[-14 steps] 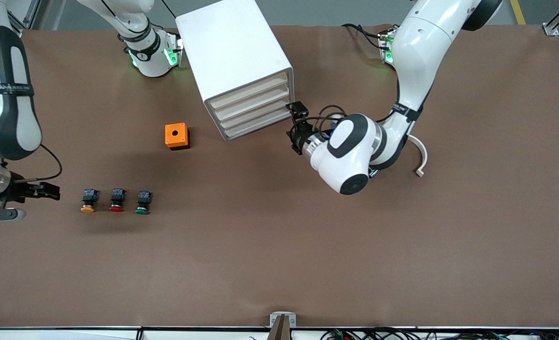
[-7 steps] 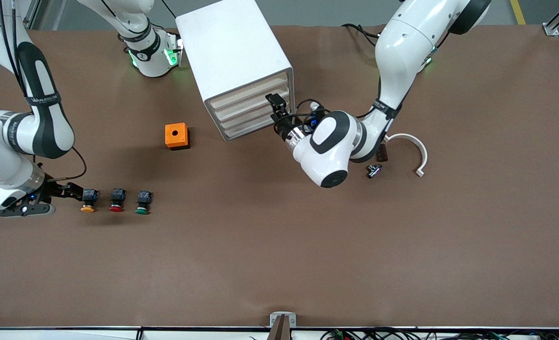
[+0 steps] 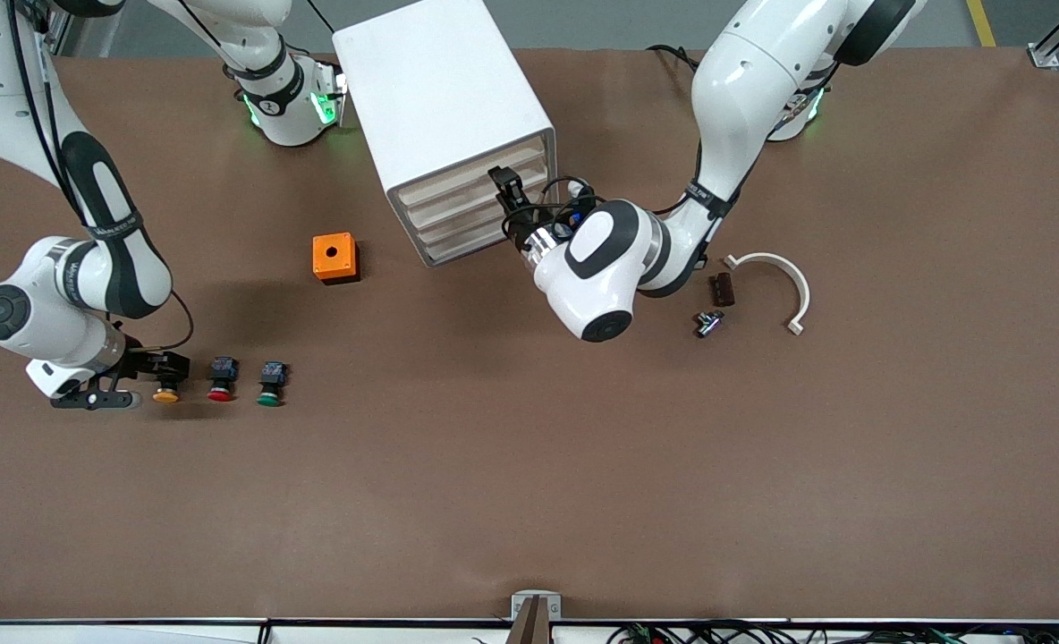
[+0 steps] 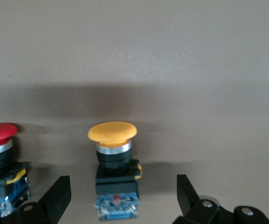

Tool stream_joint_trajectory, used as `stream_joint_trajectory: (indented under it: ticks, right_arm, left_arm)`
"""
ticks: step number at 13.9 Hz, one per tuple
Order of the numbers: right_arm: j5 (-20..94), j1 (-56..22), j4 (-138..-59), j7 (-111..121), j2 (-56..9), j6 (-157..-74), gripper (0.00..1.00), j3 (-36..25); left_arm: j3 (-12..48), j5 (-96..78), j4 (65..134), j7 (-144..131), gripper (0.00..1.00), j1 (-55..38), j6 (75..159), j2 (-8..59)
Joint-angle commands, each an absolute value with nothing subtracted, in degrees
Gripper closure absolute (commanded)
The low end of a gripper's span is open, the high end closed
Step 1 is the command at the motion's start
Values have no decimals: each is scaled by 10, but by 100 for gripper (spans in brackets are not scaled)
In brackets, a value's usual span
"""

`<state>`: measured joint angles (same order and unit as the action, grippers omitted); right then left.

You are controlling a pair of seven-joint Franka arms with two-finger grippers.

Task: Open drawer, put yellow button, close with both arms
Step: 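Pull the drawer with the left gripper while the right gripper grasps yellow button, then lift the yellow button with the right gripper and carry it over the drawer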

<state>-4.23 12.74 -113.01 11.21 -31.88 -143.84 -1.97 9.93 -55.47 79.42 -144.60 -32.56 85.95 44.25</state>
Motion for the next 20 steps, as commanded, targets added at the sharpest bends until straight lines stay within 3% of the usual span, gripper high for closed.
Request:
stream_joint_trajectory:
  ticks: [1, 2, 3, 5, 7, 9, 11, 15, 20]
  right_arm:
    - [-32, 132, -1119, 100, -324, -1435, 0, -13]
    - [-32, 132, -1118, 100, -324, -1434, 0, -13]
    - [-32, 132, -1117, 99, -324, -1434, 19, -13]
    - [-31, 131, -1114, 98, -324, -1429, 51, -13]
    - [-32, 132, -1113, 106, -324, -1430, 72, -13]
    - [-32, 132, -1113, 106, -324, -1430, 85, -13]
    - [-32, 130, -1113, 105, -324, -1429, 89, -13]
    - [-32, 121, -1113, 105, -290, -1414, 89, -11]
    - [-32, 58, -1072, 63, -190, -1231, 89, -10]
  left_arm:
    - [96, -566, 780, -1457, 47, -337, 854, 459]
    - [96, -567, 780, -1457, 47, -337, 854, 459]
    - [96, -567, 780, -1457, 52, -340, 854, 459]
    - [96, -567, 780, -1459, 74, -349, 854, 455]
    - [96, -566, 780, -1459, 100, -346, 853, 455]
    - [88, -564, 779, -1459, 100, -336, 853, 454]
    - [78, -564, 773, -1452, 100, -305, 854, 453]
    - [78, -565, 745, -1424, 100, -231, 854, 454]
    - [77, -562, 736, -1378, 100, -191, 860, 456]
